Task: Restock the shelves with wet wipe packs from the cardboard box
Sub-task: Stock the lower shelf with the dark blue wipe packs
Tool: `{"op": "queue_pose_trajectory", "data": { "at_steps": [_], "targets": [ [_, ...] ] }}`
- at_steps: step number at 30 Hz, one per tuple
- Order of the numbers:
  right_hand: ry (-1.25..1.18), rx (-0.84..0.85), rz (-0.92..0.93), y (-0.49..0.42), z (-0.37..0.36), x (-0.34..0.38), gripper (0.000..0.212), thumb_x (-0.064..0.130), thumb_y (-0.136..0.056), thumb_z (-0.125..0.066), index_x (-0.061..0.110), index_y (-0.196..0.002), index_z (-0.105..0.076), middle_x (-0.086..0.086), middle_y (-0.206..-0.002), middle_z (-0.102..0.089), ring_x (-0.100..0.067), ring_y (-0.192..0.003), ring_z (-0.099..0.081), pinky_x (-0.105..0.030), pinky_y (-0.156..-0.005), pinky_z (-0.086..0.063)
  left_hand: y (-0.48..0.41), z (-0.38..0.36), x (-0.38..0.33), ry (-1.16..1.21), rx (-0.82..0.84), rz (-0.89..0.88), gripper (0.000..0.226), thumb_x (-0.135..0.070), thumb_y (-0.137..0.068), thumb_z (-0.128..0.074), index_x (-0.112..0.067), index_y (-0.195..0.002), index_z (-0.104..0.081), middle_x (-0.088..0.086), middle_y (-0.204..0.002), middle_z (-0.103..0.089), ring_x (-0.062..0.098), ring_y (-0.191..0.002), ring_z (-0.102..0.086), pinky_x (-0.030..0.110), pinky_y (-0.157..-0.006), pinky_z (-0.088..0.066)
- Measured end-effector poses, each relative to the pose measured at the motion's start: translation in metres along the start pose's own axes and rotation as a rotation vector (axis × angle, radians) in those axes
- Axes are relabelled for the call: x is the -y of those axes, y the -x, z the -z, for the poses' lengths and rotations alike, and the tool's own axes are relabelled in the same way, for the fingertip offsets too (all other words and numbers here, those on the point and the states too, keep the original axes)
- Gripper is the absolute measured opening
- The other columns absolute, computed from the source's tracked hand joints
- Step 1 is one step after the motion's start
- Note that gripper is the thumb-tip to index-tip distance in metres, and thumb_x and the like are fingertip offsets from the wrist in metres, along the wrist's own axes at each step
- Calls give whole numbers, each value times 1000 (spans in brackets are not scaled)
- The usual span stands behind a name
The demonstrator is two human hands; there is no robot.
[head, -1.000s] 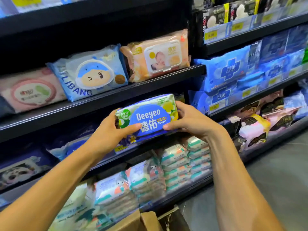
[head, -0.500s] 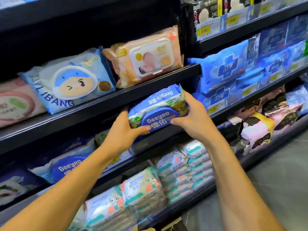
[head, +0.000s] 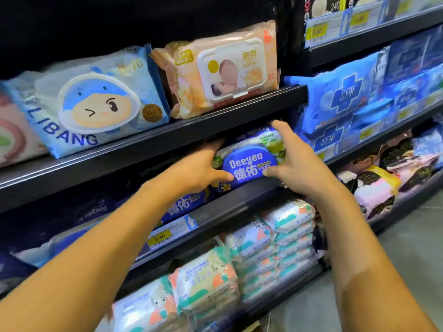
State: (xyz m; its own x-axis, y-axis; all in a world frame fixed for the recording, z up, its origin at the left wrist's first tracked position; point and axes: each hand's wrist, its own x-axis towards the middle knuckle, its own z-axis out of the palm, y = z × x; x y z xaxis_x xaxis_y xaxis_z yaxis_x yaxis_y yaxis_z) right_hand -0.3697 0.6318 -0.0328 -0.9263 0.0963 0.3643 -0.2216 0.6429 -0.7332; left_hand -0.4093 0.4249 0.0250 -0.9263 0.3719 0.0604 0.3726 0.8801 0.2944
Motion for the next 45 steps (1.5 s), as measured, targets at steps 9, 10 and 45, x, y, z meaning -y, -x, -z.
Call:
{"op": "queue_pose_trajectory", "data": {
  "at_steps": [9,10,45],
  "targets": [
    [313,205,-75,-55,3,1,83,25,-68,-94,14,-138,-52,-8,-129,-64,-31,-113,-63,-44,-97,-53,-15,-19,3,-191,31,29,48,-40,-87,-74,-9,-121,-61,9,-105,-57,29,-109,-60,26,-76,-37],
    [291,187,-68,-56,-1,-6,85,25,-67,-94,15,-140,-53,-8,-130,-65,-30,-114,-64,-42,-99,-52,-18,-21,3,-184,17,34,61,-36,-87,-75,-10,-137,-52,14,-122,-58,32,-119,-56,28,-86,-41],
    [770,239,375,101,-38,104,74,34,-86,-76,25,-151,-41,4,-147,-46,-23,-136,-41,-41,-103,-44,202,-7,92,-556,-344,-124,67,-59,-71,-77,-22,-125,-61,3,-115,-63,33,-102,-61,43,-77,-50]
  ]
}}
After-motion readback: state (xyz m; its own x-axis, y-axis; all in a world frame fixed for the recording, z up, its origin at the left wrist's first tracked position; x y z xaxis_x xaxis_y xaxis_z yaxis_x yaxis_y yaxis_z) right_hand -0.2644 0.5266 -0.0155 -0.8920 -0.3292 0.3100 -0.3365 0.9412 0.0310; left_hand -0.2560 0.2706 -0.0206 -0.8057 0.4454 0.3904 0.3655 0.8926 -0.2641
